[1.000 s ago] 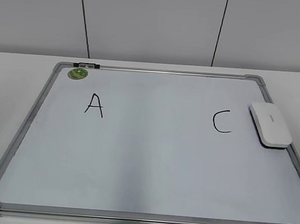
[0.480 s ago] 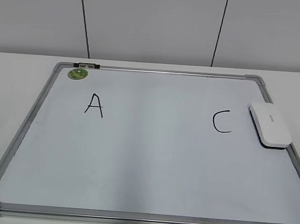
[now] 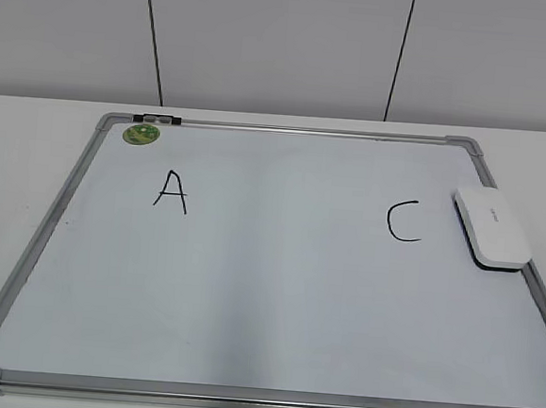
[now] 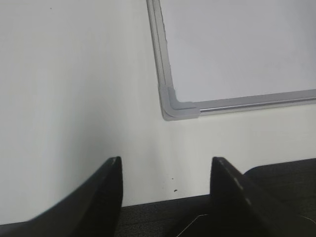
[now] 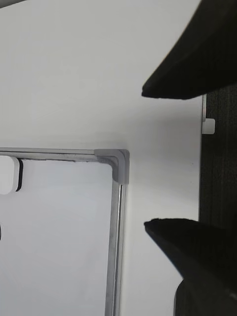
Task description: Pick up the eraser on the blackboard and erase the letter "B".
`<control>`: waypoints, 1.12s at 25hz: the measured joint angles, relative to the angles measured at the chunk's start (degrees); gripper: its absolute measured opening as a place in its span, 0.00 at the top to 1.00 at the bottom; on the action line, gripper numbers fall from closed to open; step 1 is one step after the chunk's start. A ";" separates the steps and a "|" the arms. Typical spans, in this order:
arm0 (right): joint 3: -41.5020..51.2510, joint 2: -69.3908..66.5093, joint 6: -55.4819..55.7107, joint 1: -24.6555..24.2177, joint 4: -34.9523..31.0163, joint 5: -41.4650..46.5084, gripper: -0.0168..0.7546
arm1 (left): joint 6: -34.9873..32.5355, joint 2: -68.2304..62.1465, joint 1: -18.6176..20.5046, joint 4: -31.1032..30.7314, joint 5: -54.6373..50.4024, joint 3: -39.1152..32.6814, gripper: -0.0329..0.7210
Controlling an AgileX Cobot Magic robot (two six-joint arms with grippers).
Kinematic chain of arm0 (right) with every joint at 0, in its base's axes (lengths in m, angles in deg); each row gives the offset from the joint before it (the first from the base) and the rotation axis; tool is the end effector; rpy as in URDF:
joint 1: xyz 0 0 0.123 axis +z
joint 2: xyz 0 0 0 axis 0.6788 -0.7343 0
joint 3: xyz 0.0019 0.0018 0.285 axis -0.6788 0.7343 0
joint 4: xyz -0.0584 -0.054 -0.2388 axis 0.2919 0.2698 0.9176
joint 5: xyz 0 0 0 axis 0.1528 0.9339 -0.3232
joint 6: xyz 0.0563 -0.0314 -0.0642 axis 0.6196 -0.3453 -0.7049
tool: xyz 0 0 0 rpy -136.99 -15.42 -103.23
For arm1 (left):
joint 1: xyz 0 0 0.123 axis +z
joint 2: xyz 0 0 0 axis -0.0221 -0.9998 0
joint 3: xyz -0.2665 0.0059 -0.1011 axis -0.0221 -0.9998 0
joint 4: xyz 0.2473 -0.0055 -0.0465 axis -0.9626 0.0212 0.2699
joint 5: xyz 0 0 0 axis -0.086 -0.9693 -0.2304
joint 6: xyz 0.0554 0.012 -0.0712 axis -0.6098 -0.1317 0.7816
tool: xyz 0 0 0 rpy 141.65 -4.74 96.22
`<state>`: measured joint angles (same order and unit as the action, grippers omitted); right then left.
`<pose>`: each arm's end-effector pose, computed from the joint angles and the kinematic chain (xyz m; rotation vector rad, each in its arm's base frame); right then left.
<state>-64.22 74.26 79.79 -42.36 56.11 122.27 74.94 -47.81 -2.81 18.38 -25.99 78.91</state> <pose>0.0126 -0.0023 0.2689 -0.1097 2.2883 -0.0801 0.0422 -0.0095 0.2732 0.0965 2.4043 -0.1264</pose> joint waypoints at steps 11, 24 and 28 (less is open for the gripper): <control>0.00 0.00 0.04 0.00 0.13 -0.44 0.26 | 0.13 0.00 0.00 -0.26 0.64 -0.10 0.39; 0.00 0.26 0.13 0.00 0.22 -0.57 0.26 | 0.13 0.00 0.00 -0.26 0.72 -0.10 0.39; 0.00 2.14 0.13 0.00 0.22 -0.57 0.26 | 0.13 2.62 0.61 -0.26 0.72 -0.10 0.39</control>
<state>-64.22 76.40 79.92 -42.36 56.34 121.70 75.07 -45.18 -2.19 18.12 -25.27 78.80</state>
